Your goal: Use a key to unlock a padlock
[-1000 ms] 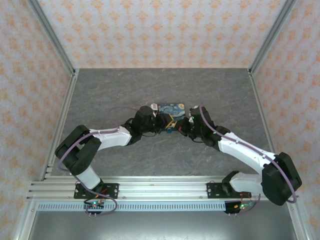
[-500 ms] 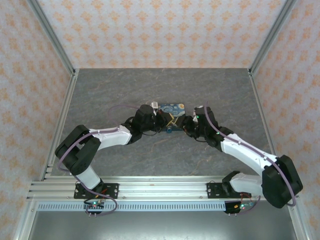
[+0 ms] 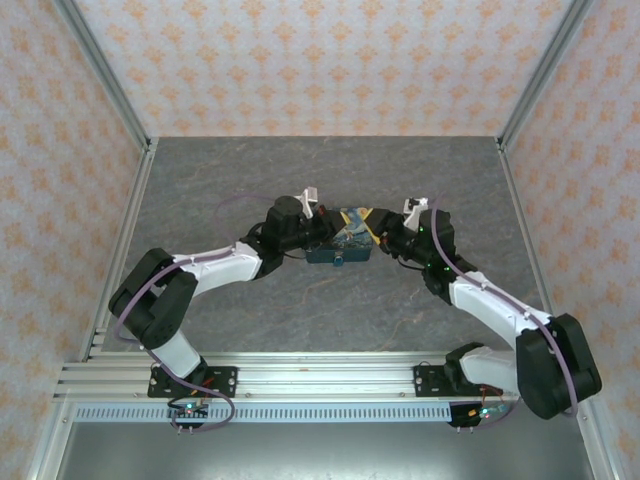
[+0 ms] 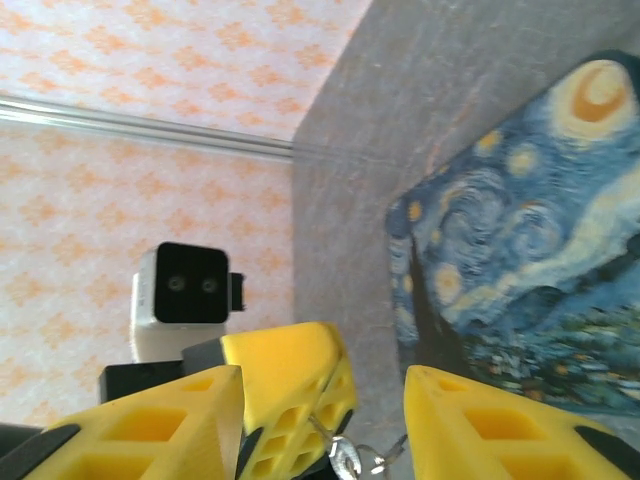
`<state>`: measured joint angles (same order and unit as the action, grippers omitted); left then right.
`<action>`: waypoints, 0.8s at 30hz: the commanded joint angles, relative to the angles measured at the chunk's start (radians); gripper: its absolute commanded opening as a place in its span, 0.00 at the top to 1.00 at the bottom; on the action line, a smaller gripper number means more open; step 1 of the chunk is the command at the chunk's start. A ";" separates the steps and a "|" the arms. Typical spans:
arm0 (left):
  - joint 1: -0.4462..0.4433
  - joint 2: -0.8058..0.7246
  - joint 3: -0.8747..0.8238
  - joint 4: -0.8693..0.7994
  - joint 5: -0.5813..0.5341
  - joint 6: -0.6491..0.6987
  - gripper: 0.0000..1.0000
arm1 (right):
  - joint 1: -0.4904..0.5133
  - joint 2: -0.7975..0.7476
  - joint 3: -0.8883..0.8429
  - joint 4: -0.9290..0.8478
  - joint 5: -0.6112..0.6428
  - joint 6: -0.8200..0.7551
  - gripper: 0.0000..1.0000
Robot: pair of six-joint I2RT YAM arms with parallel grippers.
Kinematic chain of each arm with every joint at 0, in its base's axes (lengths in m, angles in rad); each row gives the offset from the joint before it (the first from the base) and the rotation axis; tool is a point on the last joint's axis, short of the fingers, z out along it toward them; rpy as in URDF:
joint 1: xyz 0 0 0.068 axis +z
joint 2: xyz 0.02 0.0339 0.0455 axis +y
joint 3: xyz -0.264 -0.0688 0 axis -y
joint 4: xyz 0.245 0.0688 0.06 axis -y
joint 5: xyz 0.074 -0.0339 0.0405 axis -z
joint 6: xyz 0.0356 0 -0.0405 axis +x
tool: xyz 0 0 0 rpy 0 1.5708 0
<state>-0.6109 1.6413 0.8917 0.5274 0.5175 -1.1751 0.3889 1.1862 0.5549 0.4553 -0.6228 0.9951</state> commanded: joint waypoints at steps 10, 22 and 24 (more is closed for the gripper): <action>0.029 0.028 0.046 0.198 0.074 -0.017 1.00 | -0.005 0.116 -0.030 0.379 -0.094 0.124 0.55; 0.029 0.052 0.047 0.258 0.062 -0.075 1.00 | 0.011 0.134 -0.036 0.389 -0.127 0.127 0.59; 0.028 0.053 0.048 0.260 0.059 -0.081 1.00 | 0.015 0.142 -0.041 0.388 -0.129 0.125 0.59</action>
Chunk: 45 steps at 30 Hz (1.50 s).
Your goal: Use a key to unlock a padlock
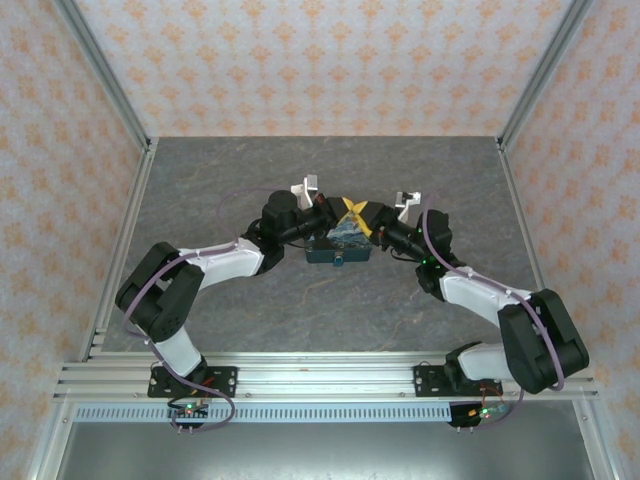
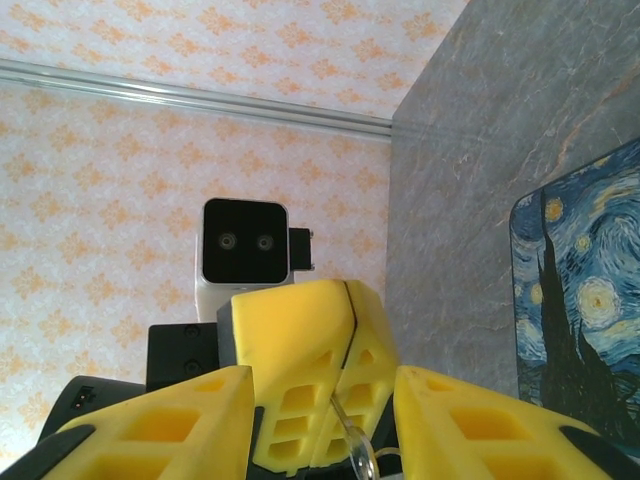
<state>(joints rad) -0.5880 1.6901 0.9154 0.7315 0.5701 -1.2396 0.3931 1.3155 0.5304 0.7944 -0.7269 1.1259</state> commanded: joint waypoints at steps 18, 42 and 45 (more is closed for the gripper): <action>0.006 0.014 0.030 0.058 -0.013 -0.026 1.00 | 0.024 0.020 -0.051 0.073 -0.028 -0.005 0.79; 0.005 0.025 -0.002 0.094 -0.049 -0.049 1.00 | 0.039 0.035 -0.028 0.092 -0.020 0.015 1.00; 0.004 0.023 -0.008 0.100 -0.051 -0.050 1.00 | 0.039 0.038 -0.024 0.089 -0.013 0.017 1.00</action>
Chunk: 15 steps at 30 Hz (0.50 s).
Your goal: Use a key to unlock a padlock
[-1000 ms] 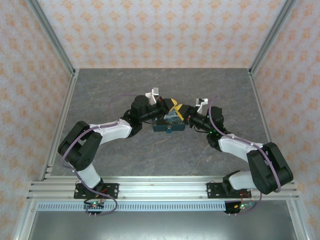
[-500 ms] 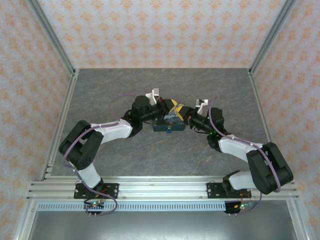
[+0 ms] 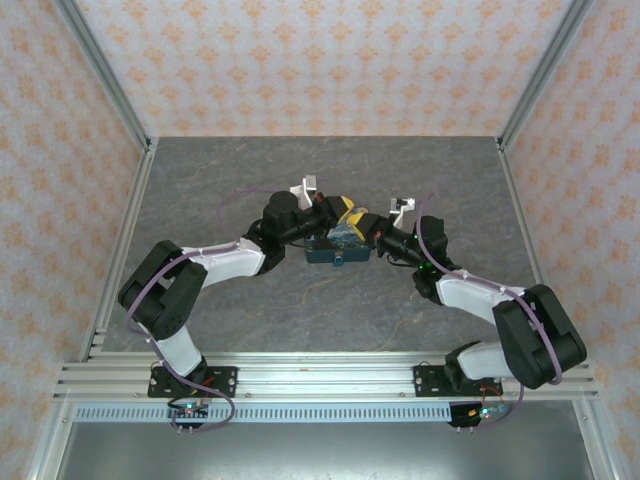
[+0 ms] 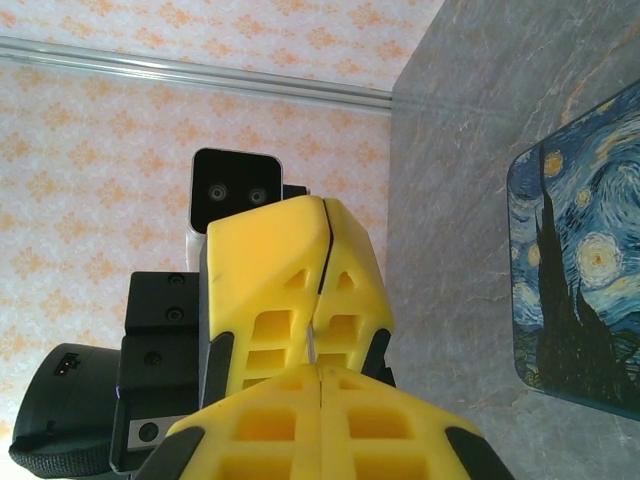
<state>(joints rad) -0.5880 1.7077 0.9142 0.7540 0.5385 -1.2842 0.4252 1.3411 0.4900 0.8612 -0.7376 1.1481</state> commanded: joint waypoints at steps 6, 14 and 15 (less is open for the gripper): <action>0.004 -0.011 -0.033 0.081 -0.026 -0.003 1.00 | -0.005 0.003 0.016 -0.025 0.035 -0.017 1.00; 0.008 -0.087 -0.011 -0.124 -0.013 0.104 0.81 | -0.033 0.016 0.044 -0.061 -0.041 -0.049 1.00; 0.010 -0.095 -0.006 -0.146 -0.011 0.117 0.77 | -0.035 0.015 0.050 -0.071 -0.054 -0.056 1.00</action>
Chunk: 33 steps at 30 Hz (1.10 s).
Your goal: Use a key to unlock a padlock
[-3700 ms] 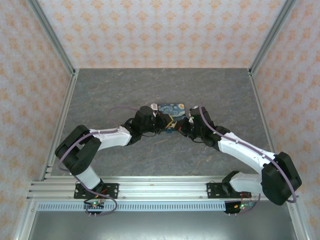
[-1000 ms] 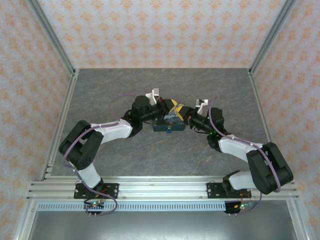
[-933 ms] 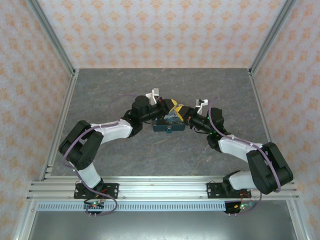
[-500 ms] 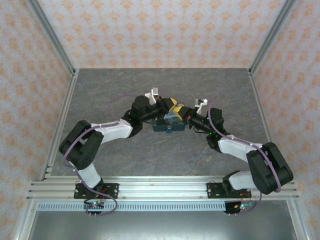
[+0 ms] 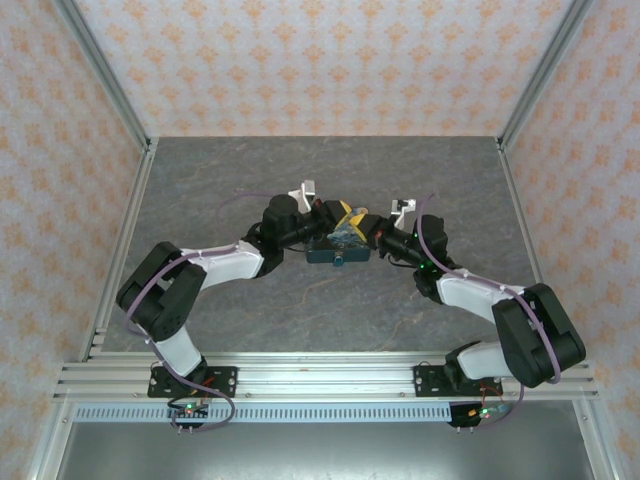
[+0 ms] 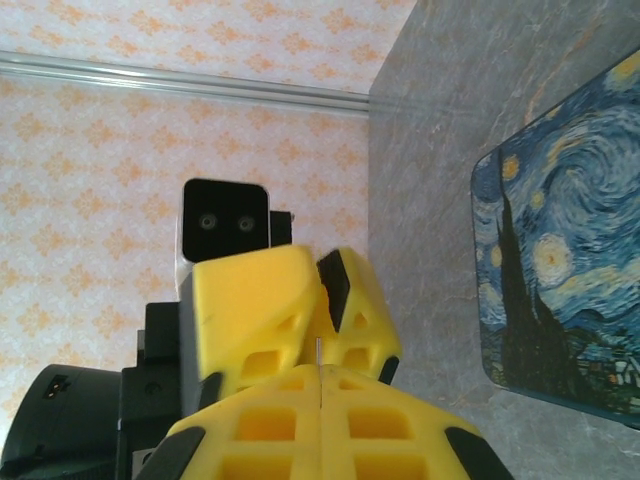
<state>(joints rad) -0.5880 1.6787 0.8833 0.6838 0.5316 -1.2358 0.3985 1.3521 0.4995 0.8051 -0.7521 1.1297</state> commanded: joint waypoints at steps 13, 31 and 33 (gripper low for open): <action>0.034 -0.052 0.048 -0.137 0.059 0.093 0.72 | -0.011 -0.009 0.054 -0.053 -0.065 -0.053 1.00; 0.017 -0.007 0.052 -0.112 0.077 0.082 0.77 | -0.010 -0.003 0.063 -0.044 -0.053 -0.047 1.00; 0.014 -0.005 0.056 -0.108 0.078 0.081 0.78 | -0.012 -0.001 0.063 -0.044 -0.051 -0.044 1.00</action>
<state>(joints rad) -0.5591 1.6608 0.9028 0.5556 0.5945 -1.1725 0.3916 1.3548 0.5362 0.7361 -0.7937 1.0992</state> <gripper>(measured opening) 0.224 0.043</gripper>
